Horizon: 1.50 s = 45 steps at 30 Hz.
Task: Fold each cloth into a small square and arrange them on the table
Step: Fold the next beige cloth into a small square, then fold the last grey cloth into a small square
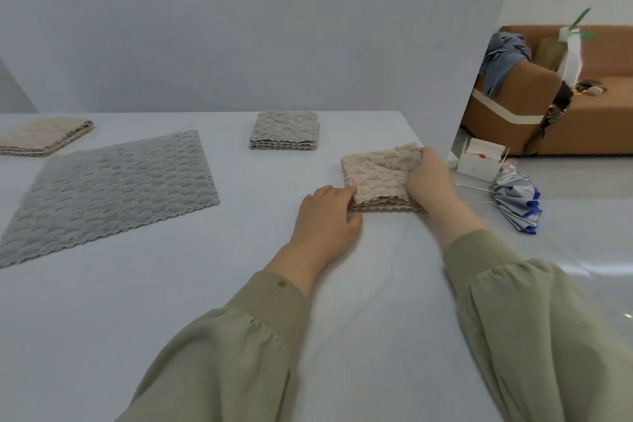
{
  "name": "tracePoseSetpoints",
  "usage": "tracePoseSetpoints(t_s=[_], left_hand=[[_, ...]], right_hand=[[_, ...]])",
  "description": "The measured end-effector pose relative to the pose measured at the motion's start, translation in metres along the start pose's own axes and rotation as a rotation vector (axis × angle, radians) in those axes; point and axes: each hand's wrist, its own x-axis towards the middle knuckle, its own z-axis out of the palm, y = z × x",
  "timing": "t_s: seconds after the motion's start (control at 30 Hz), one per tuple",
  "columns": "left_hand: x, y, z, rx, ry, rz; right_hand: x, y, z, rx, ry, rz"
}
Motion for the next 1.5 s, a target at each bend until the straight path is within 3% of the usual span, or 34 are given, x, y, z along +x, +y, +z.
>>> tracePoseSetpoints(t_s=[0.1, 0.17, 0.33, 0.53, 0.77, 1.03, 1.33, 1.5], left_hand=[[0.000, -0.005, 0.001, -0.002, 0.036, 0.021], [0.000, -0.010, 0.001, -0.014, 0.076, 0.037], [-0.003, -0.016, 0.001, 0.046, 0.094, 0.027], [-0.014, -0.027, -0.009, 0.039, 0.065, 0.017], [-0.032, -0.060, -0.036, 0.030, 0.117, -0.074], [-0.063, -0.116, -0.076, 0.049, 0.106, -0.119], [-0.086, -0.211, -0.121, 0.148, 0.166, -0.297], [-0.094, -0.249, -0.140, 0.120, 0.116, -0.265]], right_hand=[[-0.005, -0.007, 0.001, -0.328, 0.113, -0.086], [-0.011, -0.017, 0.007, -0.420, 0.124, -0.192], [-0.027, -0.018, 0.031, -0.536, -0.187, -0.277], [-0.042, -0.023, 0.030, -0.436, -0.059, -0.318], [-0.079, -0.061, 0.052, -0.391, -0.015, -0.534], [-0.104, -0.103, 0.089, -0.284, -0.114, -0.623], [-0.130, -0.168, 0.147, -0.162, -0.267, -0.643], [-0.137, -0.198, 0.171, -0.074, -0.253, -0.660]])
